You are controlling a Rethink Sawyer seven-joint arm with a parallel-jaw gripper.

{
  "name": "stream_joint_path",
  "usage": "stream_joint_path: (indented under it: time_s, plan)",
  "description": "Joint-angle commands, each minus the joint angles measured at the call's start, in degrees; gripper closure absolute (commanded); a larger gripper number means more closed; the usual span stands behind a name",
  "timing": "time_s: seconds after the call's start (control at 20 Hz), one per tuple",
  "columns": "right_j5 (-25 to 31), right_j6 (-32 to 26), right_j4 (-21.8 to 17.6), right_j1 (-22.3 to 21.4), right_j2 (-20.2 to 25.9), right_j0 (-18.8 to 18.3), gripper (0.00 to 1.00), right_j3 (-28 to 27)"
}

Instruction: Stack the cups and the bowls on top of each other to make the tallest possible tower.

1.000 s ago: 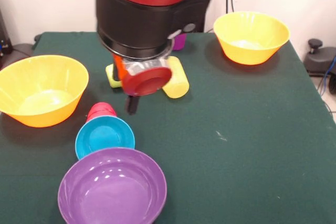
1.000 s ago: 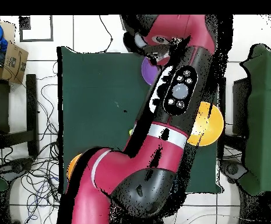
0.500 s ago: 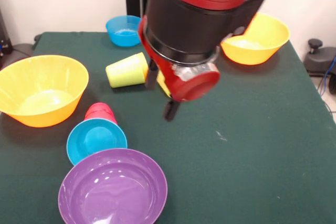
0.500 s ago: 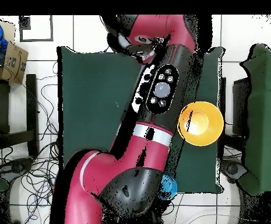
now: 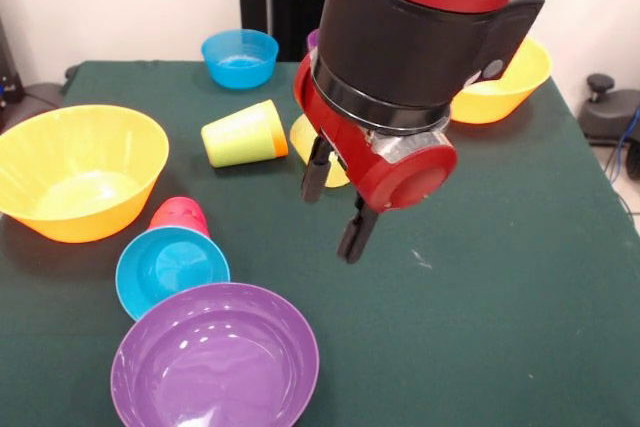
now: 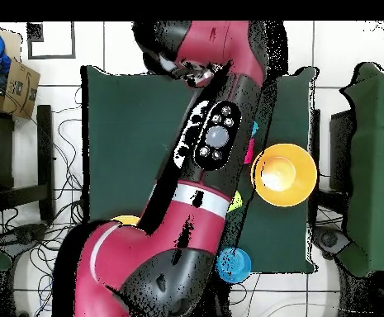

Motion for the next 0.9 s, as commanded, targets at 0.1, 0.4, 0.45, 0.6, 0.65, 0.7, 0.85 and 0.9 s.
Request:
stream_joint_path:
  time_s: [0.1, 0.4, 0.45, 0.6, 0.65, 0.7, 0.85, 0.9]
  plan:
    - [-11.3, -9.4, -6.5, -6.5, 10.4, 2.4, 0.0, 19.6]
    - [-13.7, -10.1, -7.5, -9.9, 12.5, 2.3, 0.0, 25.1]
    - [-14.1, -10.1, -7.9, -10.2, 12.6, 2.3, 0.0, 25.5]
    - [-15.1, -12.0, -8.5, -11.8, 14.6, 1.4, 0.0, 29.0]
    - [-15.5, -12.4, -8.9, -12.2, 15.0, 1.2, 0.0, 30.0]
    - [-16.3, -12.9, -9.3, -13.1, 15.4, 1.2, 0.0, 31.9]
    - [-17.9, -13.4, -10.7, -14.4, 16.6, 0.9, 0.0, 35.1]
    - [-18.7, -13.6, -11.2, -14.8, 17.0, 0.8, 0.0, 36.1]
